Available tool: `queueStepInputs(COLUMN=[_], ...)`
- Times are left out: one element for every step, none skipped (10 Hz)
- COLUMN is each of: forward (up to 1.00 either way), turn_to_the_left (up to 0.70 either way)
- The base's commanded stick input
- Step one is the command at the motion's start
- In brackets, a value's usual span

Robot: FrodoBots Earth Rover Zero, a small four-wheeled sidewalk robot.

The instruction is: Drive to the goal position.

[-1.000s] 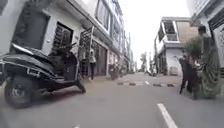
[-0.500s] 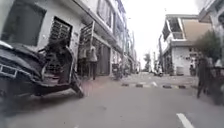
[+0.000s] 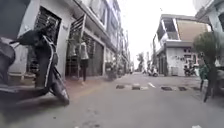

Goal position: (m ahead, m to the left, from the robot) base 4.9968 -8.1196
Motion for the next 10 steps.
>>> queueStepInputs(forward=[1.00, 1.00, 1.00, 1.00, 1.00, 1.00, 1.00, 1.00, 1.00, 1.00], turn_to_the_left=[-0.40, -0.40, -0.40, -0.29, -0.06, 0.00, 0.00, 0.00, 0.00, 0.00])
